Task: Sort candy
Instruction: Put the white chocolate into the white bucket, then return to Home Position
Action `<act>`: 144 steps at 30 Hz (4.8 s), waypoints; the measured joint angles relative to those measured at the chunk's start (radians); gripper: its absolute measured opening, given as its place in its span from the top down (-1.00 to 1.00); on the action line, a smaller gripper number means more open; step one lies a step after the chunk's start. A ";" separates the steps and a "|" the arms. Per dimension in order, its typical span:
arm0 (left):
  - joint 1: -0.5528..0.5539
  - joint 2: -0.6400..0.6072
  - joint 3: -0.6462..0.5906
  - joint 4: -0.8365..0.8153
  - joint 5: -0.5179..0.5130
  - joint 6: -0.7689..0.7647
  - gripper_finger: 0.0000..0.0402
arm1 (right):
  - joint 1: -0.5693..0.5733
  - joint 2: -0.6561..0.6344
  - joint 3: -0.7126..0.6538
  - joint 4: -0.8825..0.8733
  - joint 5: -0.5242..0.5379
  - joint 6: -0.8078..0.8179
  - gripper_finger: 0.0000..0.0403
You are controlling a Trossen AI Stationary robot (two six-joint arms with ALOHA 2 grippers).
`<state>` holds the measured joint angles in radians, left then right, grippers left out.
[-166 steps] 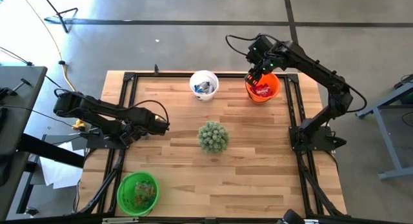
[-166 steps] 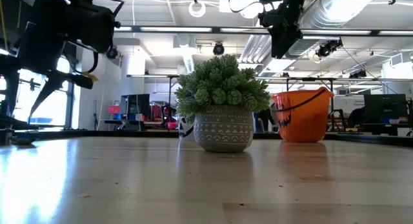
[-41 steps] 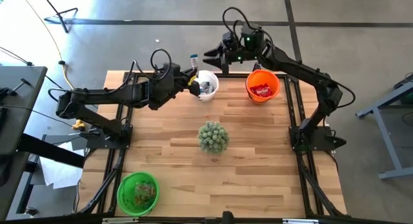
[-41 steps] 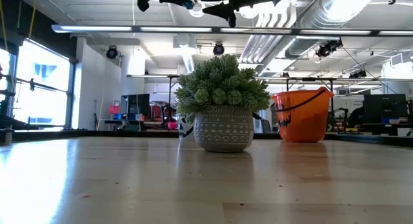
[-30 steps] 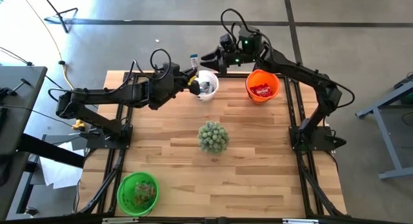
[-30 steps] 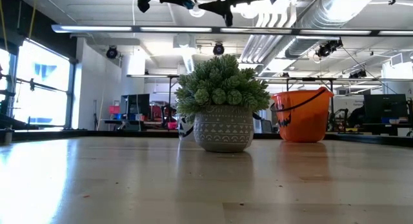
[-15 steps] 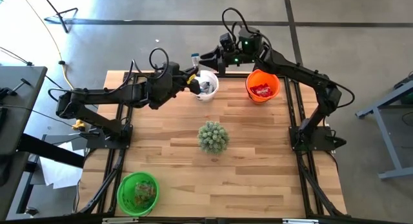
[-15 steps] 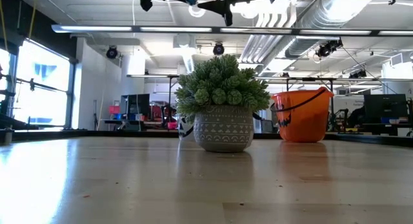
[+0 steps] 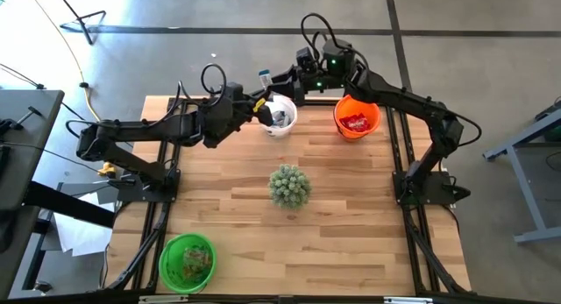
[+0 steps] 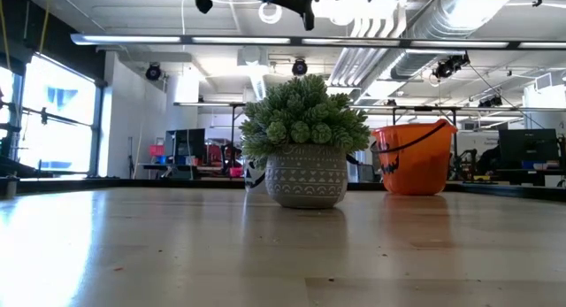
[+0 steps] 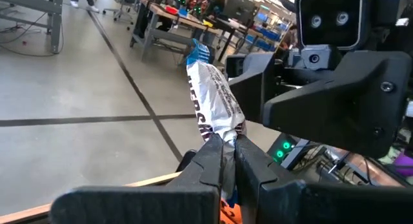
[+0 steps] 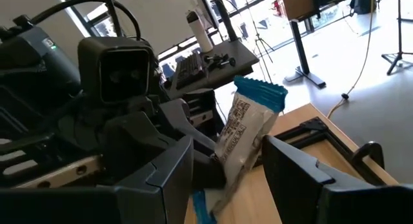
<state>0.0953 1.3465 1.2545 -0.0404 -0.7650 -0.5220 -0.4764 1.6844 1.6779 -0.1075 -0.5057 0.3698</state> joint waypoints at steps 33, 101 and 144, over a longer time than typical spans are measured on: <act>-0.004 0.029 0.000 0.041 0.081 0.003 0.61 | -0.016 0.001 0.000 -0.006 -0.007 -0.023 0.99; -0.005 -0.522 0.000 -0.781 0.042 0.052 0.42 | -0.147 0.155 0.267 -0.793 -0.153 -0.083 0.09; -0.004 -0.776 0.000 -0.915 0.183 -0.050 0.42 | -0.110 -0.278 0.251 -0.961 0.153 -0.193 0.09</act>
<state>0.0910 0.5709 1.2545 -0.9554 -0.5822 -0.5720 -0.5861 1.4059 1.9294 -1.0681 -0.3525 0.1766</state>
